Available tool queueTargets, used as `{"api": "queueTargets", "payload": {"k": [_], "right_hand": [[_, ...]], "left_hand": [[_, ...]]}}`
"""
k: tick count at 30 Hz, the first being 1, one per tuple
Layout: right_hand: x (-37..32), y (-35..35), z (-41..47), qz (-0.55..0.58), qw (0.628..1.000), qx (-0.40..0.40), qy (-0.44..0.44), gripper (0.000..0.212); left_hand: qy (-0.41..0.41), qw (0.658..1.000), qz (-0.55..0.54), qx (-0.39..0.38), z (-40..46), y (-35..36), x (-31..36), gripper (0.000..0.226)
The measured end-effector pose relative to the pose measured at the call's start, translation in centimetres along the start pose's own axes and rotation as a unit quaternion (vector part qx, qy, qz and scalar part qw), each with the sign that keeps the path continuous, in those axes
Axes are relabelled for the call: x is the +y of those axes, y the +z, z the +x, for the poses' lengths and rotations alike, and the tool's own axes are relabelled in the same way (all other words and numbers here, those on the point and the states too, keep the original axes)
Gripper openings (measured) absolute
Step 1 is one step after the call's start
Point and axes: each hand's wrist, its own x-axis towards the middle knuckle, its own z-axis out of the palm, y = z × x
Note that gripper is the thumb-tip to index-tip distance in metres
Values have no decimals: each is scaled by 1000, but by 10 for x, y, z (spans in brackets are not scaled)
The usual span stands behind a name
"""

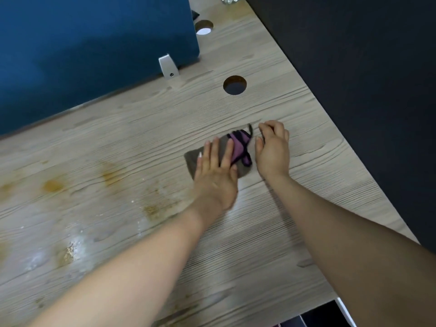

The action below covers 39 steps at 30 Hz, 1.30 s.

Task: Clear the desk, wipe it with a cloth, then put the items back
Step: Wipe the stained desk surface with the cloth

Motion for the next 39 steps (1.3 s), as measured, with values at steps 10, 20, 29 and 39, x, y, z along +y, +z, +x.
{"api": "queueTargets", "payload": {"k": [10,20,29,39], "right_hand": [[-29,19,-10,10,1000,-9,-12,38],[-62,69,-23,-48,994,-27,-95,35],[-63,73,-26,-81,990,-4,-115,32],[-64,74,-27,-116,984,6,-133,35]], "left_hand": [[-184,983,-5,10,28,-36,-125,55],[-58,998,-20,-17,-6,-27,-134,56],[-199,979,-13,49,38,-46,-175,55],[-122,992,22,28,21,-49,-196,57]]}}
